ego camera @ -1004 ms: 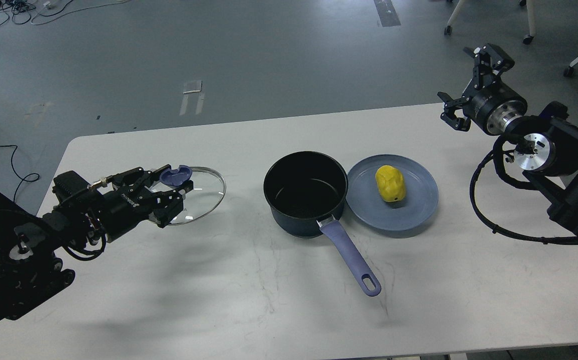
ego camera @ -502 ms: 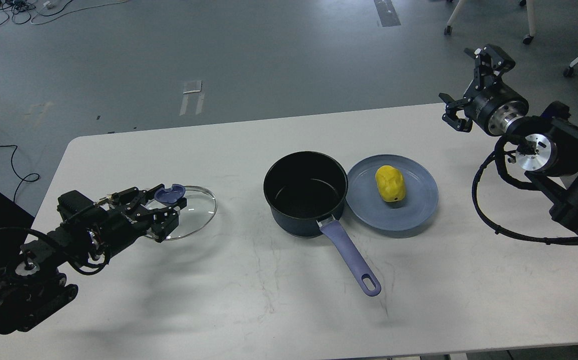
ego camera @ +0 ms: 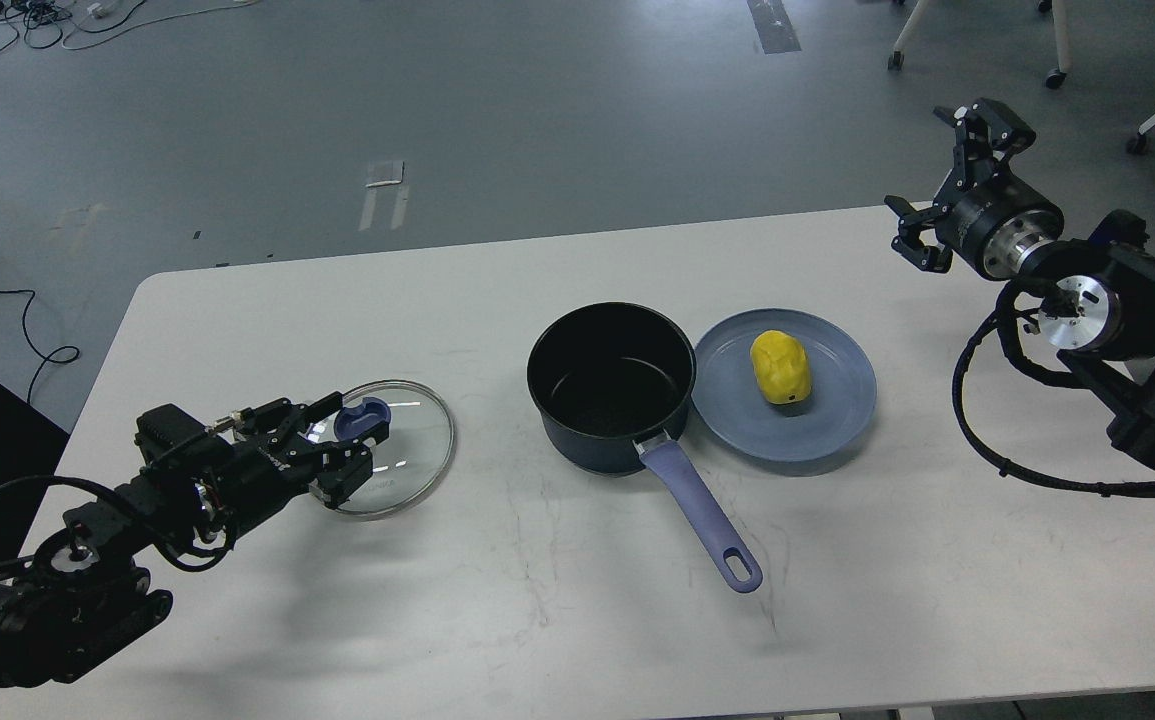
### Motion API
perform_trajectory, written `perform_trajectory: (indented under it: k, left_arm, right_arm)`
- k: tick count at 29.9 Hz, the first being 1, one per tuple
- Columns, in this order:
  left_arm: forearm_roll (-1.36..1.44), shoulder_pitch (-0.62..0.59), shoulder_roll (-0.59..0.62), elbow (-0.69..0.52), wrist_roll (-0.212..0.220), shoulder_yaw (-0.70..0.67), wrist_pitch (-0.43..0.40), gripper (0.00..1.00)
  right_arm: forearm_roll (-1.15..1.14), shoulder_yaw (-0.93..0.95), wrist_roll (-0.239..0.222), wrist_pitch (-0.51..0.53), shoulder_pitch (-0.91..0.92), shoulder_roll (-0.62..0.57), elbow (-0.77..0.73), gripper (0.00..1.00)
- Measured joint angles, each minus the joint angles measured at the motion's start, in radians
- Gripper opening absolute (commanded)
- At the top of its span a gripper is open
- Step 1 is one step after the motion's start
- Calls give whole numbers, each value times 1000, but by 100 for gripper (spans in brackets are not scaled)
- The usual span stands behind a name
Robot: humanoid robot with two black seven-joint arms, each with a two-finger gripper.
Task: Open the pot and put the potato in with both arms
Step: 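Lower the lid onto the table beside the pot and release, then raise the left gripper away from the lid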
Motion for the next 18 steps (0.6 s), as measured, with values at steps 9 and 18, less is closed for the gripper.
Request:
perform_trajectory:
  k: [9,18]
  left_arm:
    - [-74,-14,9,-11,0,-3,0,98]
    - [-304,-216,37,-21,0,-3,0,98]
  right_arm:
    - [0,-5,1,0,1,-17,0,100]
    - [-3,-7,2,5,38,-34,18,100]
